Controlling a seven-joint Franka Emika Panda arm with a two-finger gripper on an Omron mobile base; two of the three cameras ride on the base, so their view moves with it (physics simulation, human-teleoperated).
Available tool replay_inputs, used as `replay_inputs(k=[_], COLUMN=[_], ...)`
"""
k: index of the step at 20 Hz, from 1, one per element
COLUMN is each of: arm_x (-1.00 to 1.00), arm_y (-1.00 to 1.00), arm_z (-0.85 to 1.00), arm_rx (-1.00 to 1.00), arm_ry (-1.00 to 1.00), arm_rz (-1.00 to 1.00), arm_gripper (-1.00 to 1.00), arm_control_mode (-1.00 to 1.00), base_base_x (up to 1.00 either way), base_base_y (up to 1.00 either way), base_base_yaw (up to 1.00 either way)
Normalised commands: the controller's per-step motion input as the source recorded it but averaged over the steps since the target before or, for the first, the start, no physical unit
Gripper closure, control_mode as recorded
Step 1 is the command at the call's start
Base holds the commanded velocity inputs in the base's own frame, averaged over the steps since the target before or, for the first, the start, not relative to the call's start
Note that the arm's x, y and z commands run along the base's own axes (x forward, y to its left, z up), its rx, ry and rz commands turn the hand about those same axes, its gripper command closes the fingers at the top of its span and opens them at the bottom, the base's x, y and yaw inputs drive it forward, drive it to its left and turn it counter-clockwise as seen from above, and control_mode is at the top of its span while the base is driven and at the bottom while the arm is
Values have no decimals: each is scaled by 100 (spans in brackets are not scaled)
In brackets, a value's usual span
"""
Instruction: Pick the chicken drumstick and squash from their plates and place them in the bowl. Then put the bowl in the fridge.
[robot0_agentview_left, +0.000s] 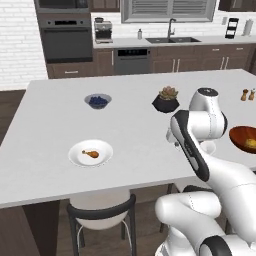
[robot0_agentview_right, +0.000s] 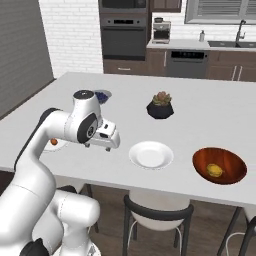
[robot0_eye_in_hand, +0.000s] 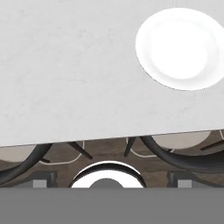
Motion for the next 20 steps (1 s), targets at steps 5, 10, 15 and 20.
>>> replay_inputs(k=[5, 10, 15, 20], arm_x=[7, 53, 66, 58], arm_y=[0, 79, 100, 89], arm_z=[0, -2, -16, -12], arm_rx=[0, 0, 0, 0], arm_ry=[0, 0, 0, 1], arm_rz=[0, 13, 41, 42], arm_gripper=[-100, -100, -100, -100], arm_control_mode=[-100, -100, -100, -100], base_base_x=[46, 0, 0, 0], base_base_y=[-2, 0, 0, 0], base_base_yaw=[0, 0, 0, 0])
